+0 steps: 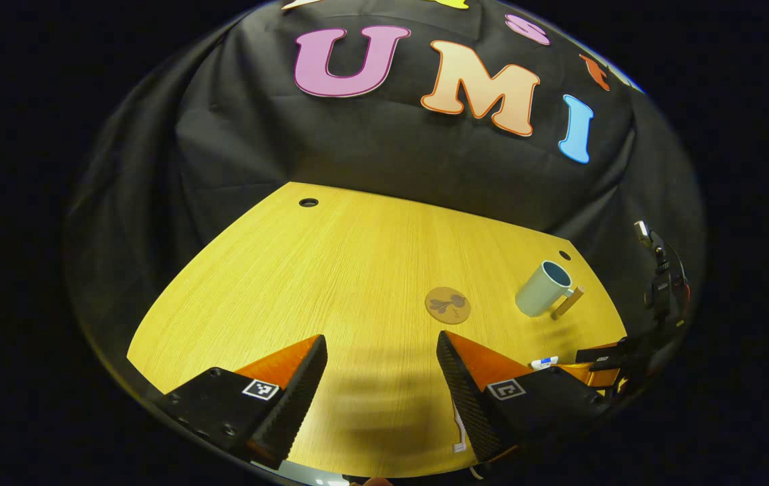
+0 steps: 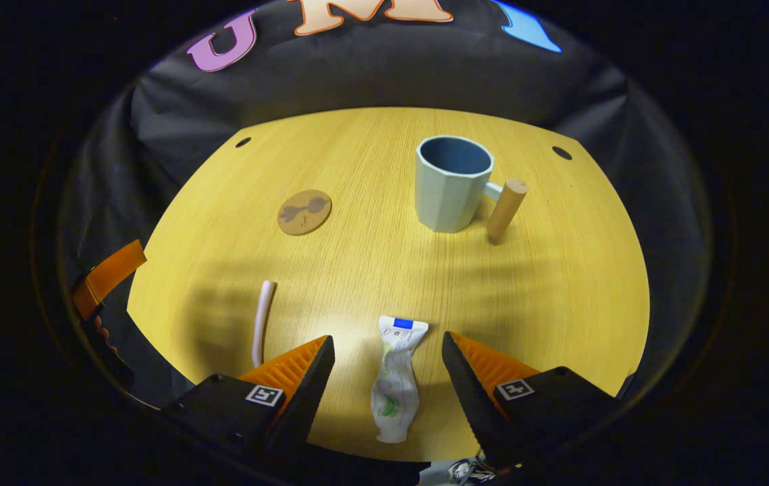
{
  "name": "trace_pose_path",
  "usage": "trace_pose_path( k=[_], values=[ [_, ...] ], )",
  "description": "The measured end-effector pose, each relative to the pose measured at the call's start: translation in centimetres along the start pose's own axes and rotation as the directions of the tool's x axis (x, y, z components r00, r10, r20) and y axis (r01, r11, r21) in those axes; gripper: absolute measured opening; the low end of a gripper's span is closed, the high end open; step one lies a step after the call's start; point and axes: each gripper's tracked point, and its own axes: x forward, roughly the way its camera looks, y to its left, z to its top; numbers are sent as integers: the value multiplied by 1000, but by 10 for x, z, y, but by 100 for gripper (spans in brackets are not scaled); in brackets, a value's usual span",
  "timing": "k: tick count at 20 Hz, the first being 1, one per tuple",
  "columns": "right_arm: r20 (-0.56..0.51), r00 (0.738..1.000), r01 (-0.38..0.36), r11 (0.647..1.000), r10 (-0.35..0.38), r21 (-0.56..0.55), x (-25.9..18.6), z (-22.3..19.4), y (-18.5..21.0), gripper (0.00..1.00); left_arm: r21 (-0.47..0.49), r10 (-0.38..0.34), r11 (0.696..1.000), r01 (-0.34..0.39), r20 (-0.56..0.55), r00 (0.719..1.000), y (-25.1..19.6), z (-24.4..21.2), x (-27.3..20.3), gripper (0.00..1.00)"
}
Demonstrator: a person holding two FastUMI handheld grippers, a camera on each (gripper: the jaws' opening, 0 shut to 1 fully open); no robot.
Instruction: Put the toothbrush and toothpaste on the desktop into the cup, then pick up the cup and place it on the coaster on the desktop.
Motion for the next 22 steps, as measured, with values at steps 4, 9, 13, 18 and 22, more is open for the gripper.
trace_pose_path(
  k=[4, 9, 13, 18, 22],
  values=[
    [-111, 994, 15, 999, -10, 38, 17, -11, 0, 98, 15, 17, 1000, -16, -37, 999, 5, -7, 3, 95],
    [-212, 976, 61, 997, -50, 47, 30, -22, -6, 93, -3, 8, 1000, -9, -93, 996, 9, -19, 15, 95],
    [-248, 967, 82, 994, -61, 73, 37, -25, -8, 68, 6, 17, 1000, -17, -109, 994, 12, -22, 21, 95],
    [-290, 952, 123, 989, -93, 85, 41, -29, -18, 46, 15, 10, 1000, -8, -123, 992, 10, -21, 25, 95],
    [-308, 947, 126, 987, -91, 96, 42, -34, -18, 40, 17, 4, 1000, -2, -136, 991, 9, -22, 27, 95]
  ],
)
